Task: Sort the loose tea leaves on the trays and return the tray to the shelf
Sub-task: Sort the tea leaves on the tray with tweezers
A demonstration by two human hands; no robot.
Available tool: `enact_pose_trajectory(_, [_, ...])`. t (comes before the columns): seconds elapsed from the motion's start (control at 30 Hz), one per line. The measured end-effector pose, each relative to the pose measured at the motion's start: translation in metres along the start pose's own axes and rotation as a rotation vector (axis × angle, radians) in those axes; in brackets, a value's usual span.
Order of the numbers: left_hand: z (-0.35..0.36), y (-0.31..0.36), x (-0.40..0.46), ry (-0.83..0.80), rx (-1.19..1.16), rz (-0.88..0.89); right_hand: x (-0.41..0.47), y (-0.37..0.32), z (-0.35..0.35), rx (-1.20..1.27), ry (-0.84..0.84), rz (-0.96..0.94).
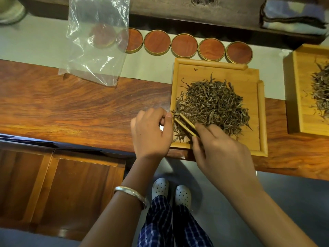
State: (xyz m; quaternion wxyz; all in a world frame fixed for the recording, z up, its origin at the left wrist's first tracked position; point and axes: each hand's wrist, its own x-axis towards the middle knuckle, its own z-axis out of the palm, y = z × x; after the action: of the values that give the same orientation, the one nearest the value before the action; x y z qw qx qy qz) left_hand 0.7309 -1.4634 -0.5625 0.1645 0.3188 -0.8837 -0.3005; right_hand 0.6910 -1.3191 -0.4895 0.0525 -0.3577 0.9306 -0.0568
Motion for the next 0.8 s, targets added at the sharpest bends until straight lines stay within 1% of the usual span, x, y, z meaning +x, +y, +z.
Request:
enact_pose_trajectory(0.27, [0.000,0.000,0.000,0.004,0.000,0.000,0.018,-0.001,-0.003,0.027,0.053,0.050])
enact_pose_trajectory(0.5, [-0.001,0.000,0.000,-0.004,0.003,0.002,0.016,-0.001,-0.002,0.037,-0.016,0.079])
enact_pose_trajectory(0.63, [-0.001,0.000,0.000,-0.007,-0.006,-0.005,0.018,0.013,-0.009,0.053,0.046,0.140])
enact_pose_trajectory(0.8, [-0.002,0.002,-0.001,-0.012,-0.025,-0.016,0.041,0.020,-0.005,-0.052,0.089,0.194])
